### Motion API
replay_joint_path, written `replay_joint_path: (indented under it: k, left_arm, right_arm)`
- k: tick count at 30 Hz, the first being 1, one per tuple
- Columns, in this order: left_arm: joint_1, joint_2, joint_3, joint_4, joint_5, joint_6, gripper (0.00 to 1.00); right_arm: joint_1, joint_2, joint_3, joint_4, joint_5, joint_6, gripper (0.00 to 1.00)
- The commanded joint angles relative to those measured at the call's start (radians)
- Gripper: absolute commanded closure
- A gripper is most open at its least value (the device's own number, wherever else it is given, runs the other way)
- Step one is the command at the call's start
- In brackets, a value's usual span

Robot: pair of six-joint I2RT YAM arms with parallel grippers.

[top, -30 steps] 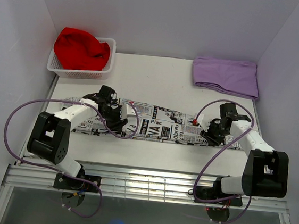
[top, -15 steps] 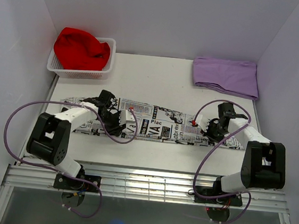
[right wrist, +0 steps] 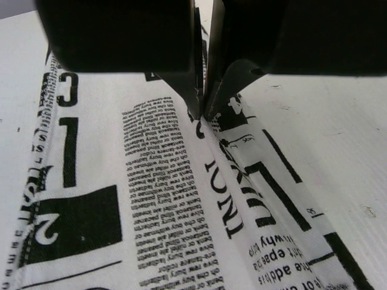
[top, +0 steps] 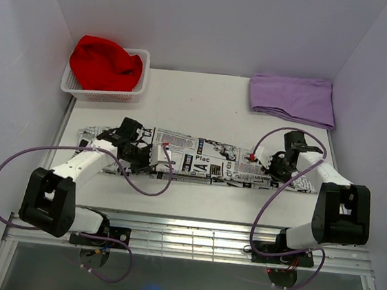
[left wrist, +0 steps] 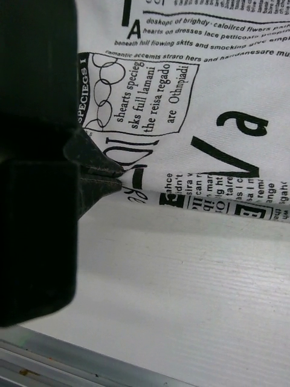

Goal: Fold and stack the trousers
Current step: Fold the trousers

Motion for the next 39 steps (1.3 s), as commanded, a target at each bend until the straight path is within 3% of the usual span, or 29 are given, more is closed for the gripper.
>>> replay_joint_path:
  k: [1, 4, 6, 7, 9, 13, 14, 15, 17, 20, 24, 29, 35, 39]
  left_arm:
    - [0.015, -0.004, -0.053, -0.068, 0.006, 0.048, 1.00]
    - [0.016, 0.050, -0.091, -0.017, -0.014, 0.042, 0.99]
    - [0.016, 0.086, -0.088, 0.003, 0.000, 0.016, 0.90]
    - [0.016, 0.114, -0.082, 0.012, 0.006, 0.006, 0.78]
    - [0.018, 0.126, -0.062, 0.018, 0.015, -0.051, 0.64]
    - [0.059, 0.059, 0.052, -0.055, 0.069, -0.126, 0.36]
    - [0.093, 0.015, 0.079, -0.078, 0.087, -0.142, 0.26]
    - [0.113, -0.004, 0.103, -0.095, 0.100, -0.183, 0.23]
    - [0.209, -0.036, 0.166, -0.121, 0.126, -0.235, 0.21]
    - [0.374, -0.025, 0.208, -0.112, 0.108, -0.339, 0.21]
    - [0.488, 0.095, 0.166, -0.037, -0.034, -0.467, 0.22]
    - [0.640, 0.261, 0.090, 0.125, -0.189, -0.614, 0.20]
    - [0.836, 0.511, 0.160, 0.181, -0.308, -0.659, 0.21]
    - [0.871, 0.535, 0.188, 0.213, -0.301, -0.619, 0.21]
  right_arm:
    - [-0.040, -0.023, 0.055, -0.029, 0.005, -0.034, 0.92]
    - [-0.047, -0.016, 0.050, -0.044, 0.005, -0.051, 0.92]
    - [-0.048, -0.011, 0.043, -0.061, -0.006, -0.060, 0.92]
    - [-0.047, -0.005, 0.036, -0.064, -0.015, -0.065, 0.92]
    - [-0.048, 0.006, 0.036, -0.083, -0.020, -0.066, 0.90]
    - [-0.051, 0.027, 0.081, -0.144, -0.046, -0.033, 0.61]
    - [-0.056, 0.023, 0.108, -0.162, -0.058, -0.031, 0.48]
    - [-0.057, 0.015, 0.125, -0.184, -0.087, -0.019, 0.43]
    - [-0.102, 0.003, 0.192, -0.201, -0.127, 0.021, 0.35]
    - [-0.148, 0.032, 0.295, -0.219, -0.187, 0.105, 0.33]
    - [-0.157, 0.131, 0.345, -0.204, -0.189, 0.242, 0.36]
    - [-0.162, 0.248, 0.296, -0.068, -0.097, 0.410, 0.37]
    - [-0.238, 0.317, 0.173, 0.067, 0.047, 0.451, 0.36]
    - [-0.266, 0.299, 0.190, 0.049, -0.027, 0.469, 0.32]
